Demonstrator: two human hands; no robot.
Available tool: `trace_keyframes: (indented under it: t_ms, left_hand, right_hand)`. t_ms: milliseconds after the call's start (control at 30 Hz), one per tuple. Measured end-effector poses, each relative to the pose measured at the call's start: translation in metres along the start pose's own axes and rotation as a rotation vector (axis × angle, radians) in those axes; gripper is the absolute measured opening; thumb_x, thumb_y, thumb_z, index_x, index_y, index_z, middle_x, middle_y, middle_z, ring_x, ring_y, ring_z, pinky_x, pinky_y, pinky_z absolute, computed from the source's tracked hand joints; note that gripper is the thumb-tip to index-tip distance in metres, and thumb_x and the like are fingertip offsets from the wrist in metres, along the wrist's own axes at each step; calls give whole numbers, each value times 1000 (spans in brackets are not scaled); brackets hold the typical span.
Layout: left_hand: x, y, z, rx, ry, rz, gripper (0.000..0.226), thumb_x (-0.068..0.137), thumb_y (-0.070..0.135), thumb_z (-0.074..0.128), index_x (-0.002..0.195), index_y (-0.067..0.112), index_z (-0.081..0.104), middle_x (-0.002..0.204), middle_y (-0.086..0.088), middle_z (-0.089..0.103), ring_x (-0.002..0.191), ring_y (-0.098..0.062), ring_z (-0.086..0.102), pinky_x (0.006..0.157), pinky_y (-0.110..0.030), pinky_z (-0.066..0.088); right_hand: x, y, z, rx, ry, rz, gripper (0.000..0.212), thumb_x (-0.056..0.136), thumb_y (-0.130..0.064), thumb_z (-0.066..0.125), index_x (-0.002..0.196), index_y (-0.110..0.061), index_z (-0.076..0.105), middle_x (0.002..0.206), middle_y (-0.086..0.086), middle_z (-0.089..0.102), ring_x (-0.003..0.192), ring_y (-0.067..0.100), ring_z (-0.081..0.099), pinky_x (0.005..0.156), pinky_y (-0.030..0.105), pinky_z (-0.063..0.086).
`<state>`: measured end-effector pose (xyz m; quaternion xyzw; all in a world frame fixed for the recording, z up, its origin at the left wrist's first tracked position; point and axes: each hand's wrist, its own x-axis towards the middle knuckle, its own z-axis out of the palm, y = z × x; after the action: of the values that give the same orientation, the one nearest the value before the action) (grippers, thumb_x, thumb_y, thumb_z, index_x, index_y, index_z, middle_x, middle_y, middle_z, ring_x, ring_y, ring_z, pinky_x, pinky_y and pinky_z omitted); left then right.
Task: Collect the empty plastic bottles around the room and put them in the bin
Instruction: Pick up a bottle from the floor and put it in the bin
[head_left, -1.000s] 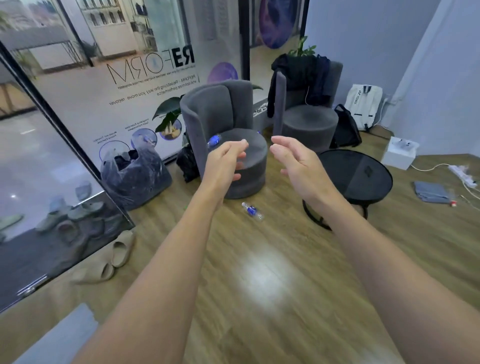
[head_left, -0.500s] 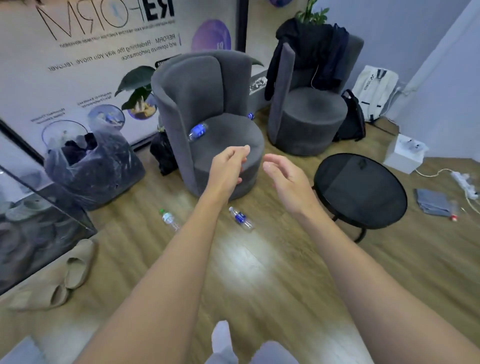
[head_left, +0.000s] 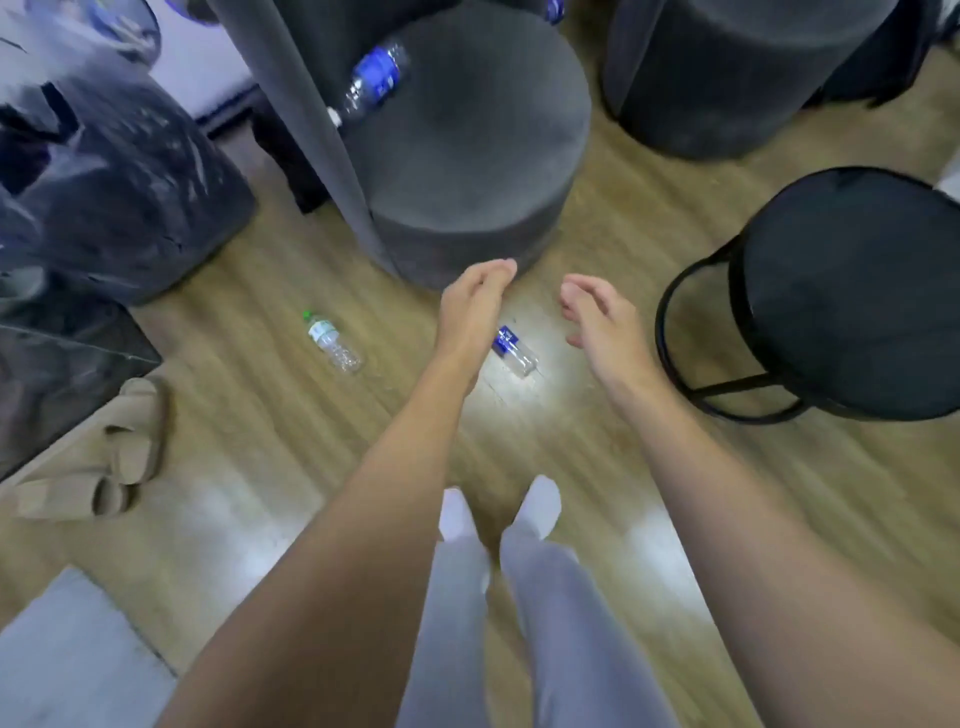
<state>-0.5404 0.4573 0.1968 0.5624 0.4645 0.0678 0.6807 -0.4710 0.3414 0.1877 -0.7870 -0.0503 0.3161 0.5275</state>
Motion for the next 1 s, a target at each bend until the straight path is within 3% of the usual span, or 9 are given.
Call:
trace_keyframes:
  t_ms: [133,333,400,467,567,700,800,933,1000]
  left_hand:
    - [94,-93,22,16,-15,-113,11,93,38,58,98,31,64,99,9,64,89,-14,56,75,-28,47]
    - [242,-242,52,38,4,-210,19,95,43,48,85,33,61,124,0,62,101,-19,59,96,-38,48]
    - [288,-289,57,59,8,-226,23,97,45,45,96,32,64,121,1,63,101,-19,58,97,-37,46]
    - [328,-333,61,69,21,-252,37,98,49,41,115,24,64,110,0,64,86,-16,57,84,-32,46]
    - [379,-380,71,83,11,-361,46,100,49,36,113,13,63,100,-11,64,78,-25,59,69,-29,41]
    - [431,-411,88,76,13,-478,55,97,51,41,132,10,52,125,-20,63,113,-36,63,90,-40,52]
    - [440,-424,96,69,-29,-527,63,91,54,52,133,7,52,114,-10,65,96,-24,66,71,-30,47]
    - [443,-454,99,114,1,-538,90,44,63,75,119,14,61,108,-13,72,92,-30,73,84,-46,59]
    - [422,-441,86,67,36,-577,82,43,62,82,108,15,65,100,-13,74,81,-29,73,81,-49,60]
  right_hand:
    - [82,93,34,-17,57,98,13,94,-33,56,104,-28,63,107,-7,68,111,13,64,105,43,47]
    - [215,252,98,-28,80,182,9,94,-26,54,94,-31,62,92,-17,64,103,14,64,101,38,48]
    - [253,296,116,-48,127,173,12,93,-24,53,95,-30,63,94,-16,67,104,18,65,102,37,48]
    - [288,341,129,-71,180,136,19,87,-27,49,95,-29,66,99,-4,73,103,22,67,101,40,49]
    - [334,398,141,-160,193,117,35,84,-24,41,101,-17,71,103,9,74,103,27,67,98,41,50]
    - [388,434,146,-361,93,163,33,95,-14,43,118,-13,66,120,15,68,115,33,60,100,35,46]
    - [398,449,151,-531,-86,287,34,97,-19,44,126,-11,59,130,17,62,120,32,56,88,31,41]
    - [378,446,159,-572,-190,324,33,99,-29,44,120,-6,55,123,16,63,113,34,59,79,31,39]
    - [359,433,156,-468,-148,299,33,99,-31,47,120,-8,57,119,12,66,109,32,61,81,31,43]
